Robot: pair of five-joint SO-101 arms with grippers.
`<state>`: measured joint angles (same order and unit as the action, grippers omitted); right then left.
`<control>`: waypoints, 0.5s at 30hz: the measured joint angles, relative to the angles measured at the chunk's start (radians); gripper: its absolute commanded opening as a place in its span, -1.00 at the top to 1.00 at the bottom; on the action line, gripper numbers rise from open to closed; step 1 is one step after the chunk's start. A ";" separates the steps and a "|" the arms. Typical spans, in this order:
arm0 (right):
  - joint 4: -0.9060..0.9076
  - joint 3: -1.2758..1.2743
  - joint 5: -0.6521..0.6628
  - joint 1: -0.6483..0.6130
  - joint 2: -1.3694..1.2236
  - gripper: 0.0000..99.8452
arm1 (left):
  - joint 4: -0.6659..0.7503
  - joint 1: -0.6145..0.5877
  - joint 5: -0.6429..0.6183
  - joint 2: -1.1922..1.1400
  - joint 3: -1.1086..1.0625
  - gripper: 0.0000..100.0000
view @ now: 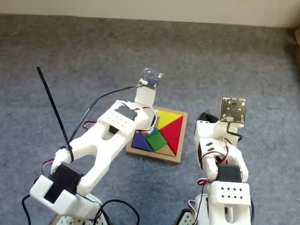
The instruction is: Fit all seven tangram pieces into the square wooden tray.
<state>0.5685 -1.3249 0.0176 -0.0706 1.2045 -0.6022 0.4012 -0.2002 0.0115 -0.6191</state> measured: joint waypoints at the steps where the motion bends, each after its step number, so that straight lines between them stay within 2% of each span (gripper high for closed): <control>1: 0.000 0.000 0.000 0.000 0.000 0.99 | 0.000 0.000 0.000 0.000 0.000 0.68; 4: 0.000 0.000 0.000 0.000 0.000 0.99 | -0.011 0.000 0.000 0.000 0.000 0.68; 9: 0.000 0.000 0.000 0.000 0.000 0.99 | -0.051 0.000 0.000 0.000 0.000 0.55; 15: 0.000 0.000 0.000 0.000 0.000 0.99 | -0.063 -0.008 0.000 0.000 0.000 0.55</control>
<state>0.5685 -1.3249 0.0176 -0.0706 1.2045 -0.6651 0.3936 -0.2002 0.0115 -0.6191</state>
